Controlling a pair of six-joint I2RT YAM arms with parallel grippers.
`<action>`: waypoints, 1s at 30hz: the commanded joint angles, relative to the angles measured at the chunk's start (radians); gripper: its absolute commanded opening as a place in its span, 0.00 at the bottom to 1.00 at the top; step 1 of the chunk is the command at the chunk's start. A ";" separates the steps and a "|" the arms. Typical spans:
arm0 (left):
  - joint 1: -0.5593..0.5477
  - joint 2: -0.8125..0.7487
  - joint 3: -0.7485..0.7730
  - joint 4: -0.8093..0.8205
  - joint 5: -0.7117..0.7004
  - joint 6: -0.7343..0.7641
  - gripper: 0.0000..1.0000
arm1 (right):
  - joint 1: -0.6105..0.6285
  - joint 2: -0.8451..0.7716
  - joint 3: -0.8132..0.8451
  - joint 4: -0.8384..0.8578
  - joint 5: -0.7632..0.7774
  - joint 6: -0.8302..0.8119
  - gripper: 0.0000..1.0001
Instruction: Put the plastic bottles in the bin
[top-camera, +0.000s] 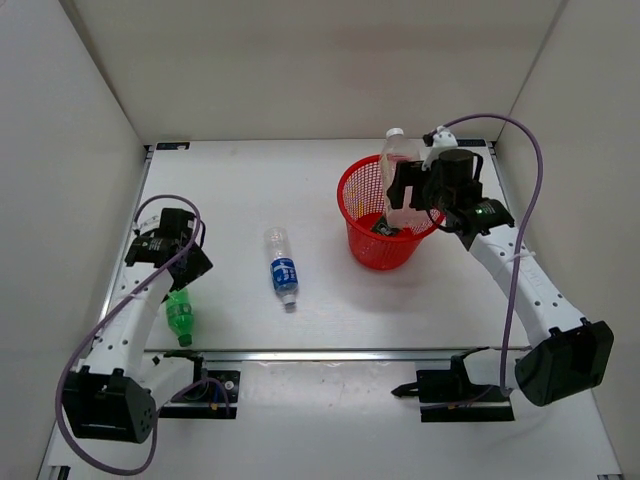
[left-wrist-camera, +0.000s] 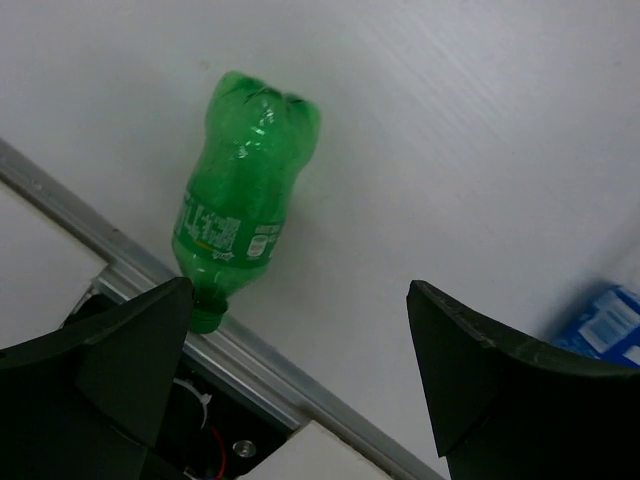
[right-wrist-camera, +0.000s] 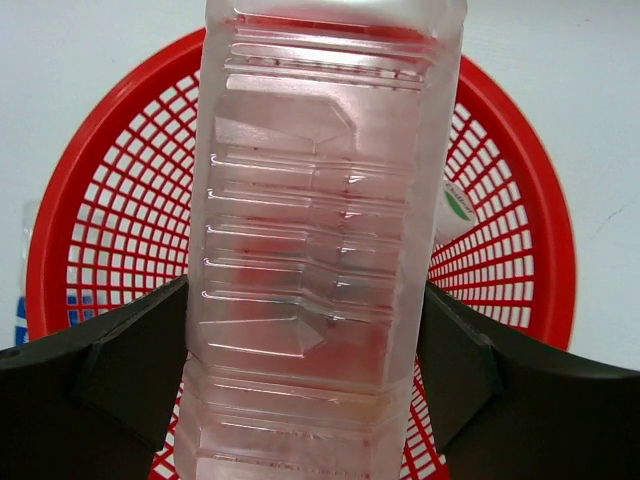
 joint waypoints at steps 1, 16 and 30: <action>0.035 0.017 -0.018 -0.027 -0.058 -0.049 0.99 | 0.032 0.018 0.042 0.039 0.068 -0.072 0.71; 0.167 0.172 -0.116 0.071 0.026 0.029 0.98 | 0.064 -0.022 0.087 0.033 -0.042 -0.066 0.99; 0.149 0.210 -0.113 0.089 -0.045 -0.029 0.99 | -0.035 -0.115 -0.037 0.076 -0.134 -0.004 0.99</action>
